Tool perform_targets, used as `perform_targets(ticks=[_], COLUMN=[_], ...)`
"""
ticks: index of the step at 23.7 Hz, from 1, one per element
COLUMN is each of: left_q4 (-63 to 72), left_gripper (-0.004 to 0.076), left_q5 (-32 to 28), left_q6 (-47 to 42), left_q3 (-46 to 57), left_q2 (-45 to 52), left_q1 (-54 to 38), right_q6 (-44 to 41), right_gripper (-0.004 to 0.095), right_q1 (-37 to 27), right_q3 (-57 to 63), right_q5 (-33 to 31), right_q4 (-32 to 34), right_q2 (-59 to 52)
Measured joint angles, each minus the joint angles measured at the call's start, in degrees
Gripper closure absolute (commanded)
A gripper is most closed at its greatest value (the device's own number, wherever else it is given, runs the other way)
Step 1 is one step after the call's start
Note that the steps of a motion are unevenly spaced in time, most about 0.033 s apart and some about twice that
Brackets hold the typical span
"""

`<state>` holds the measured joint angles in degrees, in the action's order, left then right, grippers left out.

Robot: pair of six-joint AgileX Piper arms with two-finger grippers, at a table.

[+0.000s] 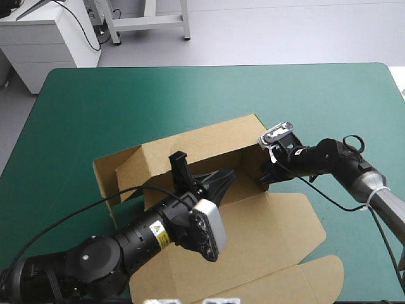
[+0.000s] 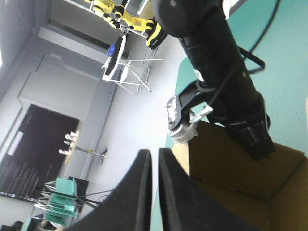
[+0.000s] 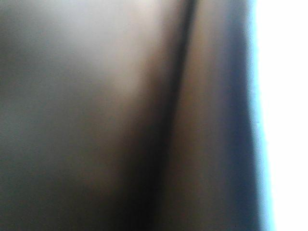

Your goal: Fold the box

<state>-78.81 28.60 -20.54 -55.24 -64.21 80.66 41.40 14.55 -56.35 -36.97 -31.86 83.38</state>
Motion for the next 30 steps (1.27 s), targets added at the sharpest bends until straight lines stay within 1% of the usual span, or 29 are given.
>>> perform_targets(ticks=[4,8,9,10,11,12,13,14,15,16,18,20,24,25,30], left_q4=[9.94,22.49,29.01,32.42,38.24,40.11,43.81,45.16,48.56,50.24,57.39,63.26,70.84,74.09,81.10], left_gripper=[0.0705,0.0705,0.0705,0.0706,0.0705,0.0706,0.0705,0.0705,0.0705,0.0705,0.0705,0.0706,0.0706,0.0706,0.0710], left_q5=[3.61,11.74,16.08,18.03,21.50,22.56,24.38,24.82,25.63,25.86,28.10,31.27,35.29,36.76,38.28], left_q6=[5.45,13.81,18.52,20.89,24.72,25.76,27.24,27.60,27.91,27.94,28.20,29.17,31.08,32.16,34.57], left_q3=[-6.95,-14.21,-17.82,-19.55,-22.74,-23.88,-26.25,-27.00,-28.44,-28.81,-29.11,-29.11,-29.11,-29.11,-27.56], left_q2=[0.00,0.00,0.05,0.05,0.05,0.05,0.05,0.05,0.10,0.10,0.16,0.16,0.16,0.16,0.20], left_q1=[0.00,-0.84,-2.97,-4.87,-8.61,-10.23,-14.78,-16.80,-22.41,-24.83,-37.06,-46.46,-58.52,-63.06,-71.33], right_q6=[-0.17,-0.17,-0.17,-0.17,-0.17,-0.24,-0.41,-0.38,-0.38,-0.38,-0.38,-0.43,-0.43,-0.43,-0.56], right_gripper=[0.0926,0.0926,0.0926,0.0926,0.0926,0.0926,0.0926,0.0926,0.0926,0.0926,0.0926,0.0926,0.0926,0.0926,0.0926], right_q1=[0.00,0.00,0.00,0.05,0.05,0.05,0.05,0.05,0.05,0.05,0.05,0.06,0.06,0.06,0.06], right_q3=[-0.07,-0.07,-0.07,-0.07,-0.07,-0.07,-0.07,-0.07,-0.09,-0.09,-0.09,-0.09,-0.09,-0.09,-0.09], right_q5=[-0.13,-0.17,-0.17,-0.17,-0.17,-0.17,-0.17,-0.17,-0.17,-0.17,-0.17,-0.17,-0.17,-0.17,-0.17], right_q4=[0.00,0.00,0.00,0.00,0.00,0.00,0.00,0.00,0.00,0.00,0.00,0.00,0.00,0.00,0.00], right_q2=[0.00,0.00,0.00,0.00,0.00,0.00,0.00,0.00,0.00,0.00,0.00,0.00,0.02,0.02,0.07])
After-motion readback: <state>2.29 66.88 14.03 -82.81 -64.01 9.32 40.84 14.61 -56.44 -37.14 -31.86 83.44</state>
